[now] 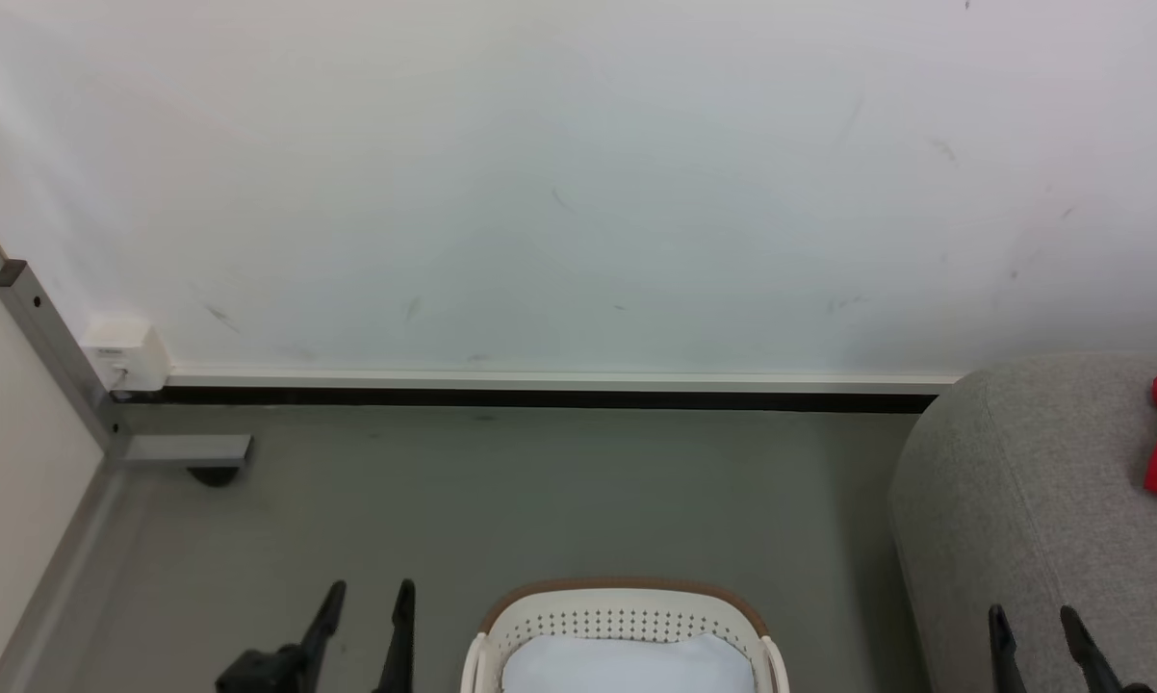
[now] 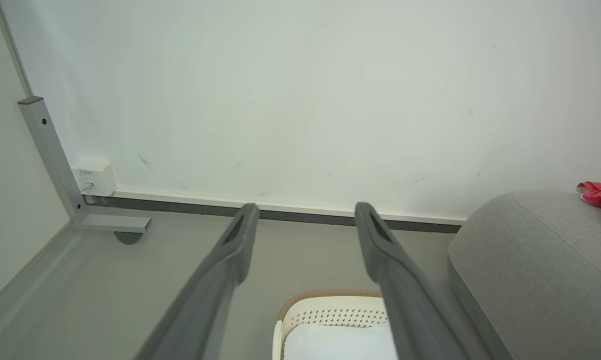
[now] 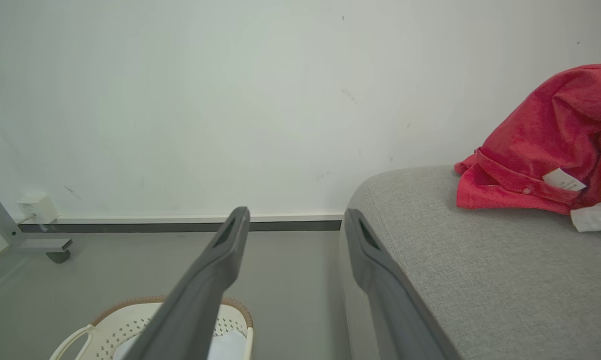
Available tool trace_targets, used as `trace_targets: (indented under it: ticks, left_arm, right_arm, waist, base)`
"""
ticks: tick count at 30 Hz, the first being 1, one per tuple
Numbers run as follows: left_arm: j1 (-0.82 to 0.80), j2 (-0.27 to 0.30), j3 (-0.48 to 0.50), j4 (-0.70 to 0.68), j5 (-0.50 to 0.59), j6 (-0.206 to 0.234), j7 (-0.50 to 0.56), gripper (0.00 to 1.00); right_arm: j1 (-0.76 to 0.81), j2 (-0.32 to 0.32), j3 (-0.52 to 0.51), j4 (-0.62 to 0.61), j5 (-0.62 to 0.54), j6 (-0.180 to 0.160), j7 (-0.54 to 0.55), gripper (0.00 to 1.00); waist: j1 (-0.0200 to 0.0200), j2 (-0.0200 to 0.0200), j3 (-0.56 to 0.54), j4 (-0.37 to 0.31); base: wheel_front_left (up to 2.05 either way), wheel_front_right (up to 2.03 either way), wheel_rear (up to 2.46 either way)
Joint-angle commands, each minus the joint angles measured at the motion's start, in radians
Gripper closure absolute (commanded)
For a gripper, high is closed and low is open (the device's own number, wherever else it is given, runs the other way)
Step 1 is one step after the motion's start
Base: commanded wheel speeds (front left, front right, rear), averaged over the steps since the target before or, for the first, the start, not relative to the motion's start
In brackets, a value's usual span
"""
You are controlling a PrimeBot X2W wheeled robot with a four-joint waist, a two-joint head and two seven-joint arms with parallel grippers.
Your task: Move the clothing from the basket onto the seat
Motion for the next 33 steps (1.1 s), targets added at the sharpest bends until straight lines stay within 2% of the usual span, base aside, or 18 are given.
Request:
trace_targets:
  ticks: [1,4,33]
  left_arm:
    - [0.001,-0.001,0.000,0.003,0.000,-0.002,0.000,1.00]
    - [0.018,-0.006,-0.004,0.027,-0.004,-0.002,0.002,1.00]
    - [-0.023,-0.025,0.111,0.007,-0.482,-0.060,0.136,1.00]
  right_arm:
    - [0.001,0.000,0.000,0.003,0.000,0.000,0.000,1.00]
    - [0.015,0.007,0.001,0.027,0.003,0.000,0.008,1.00]
    - [-0.046,0.002,-0.015,-0.009,0.509,0.000,0.139,1.00]
  waist:
    - [0.0000,0.0000,0.001,0.000]
    - [0.0001,0.0000,0.001,0.000]
    - [0.0001,0.0000,0.017,-0.009]
  base:
    - [0.00,0.00,0.00]
    - [0.00,0.00,0.00]
    - [0.00,0.00,0.00]
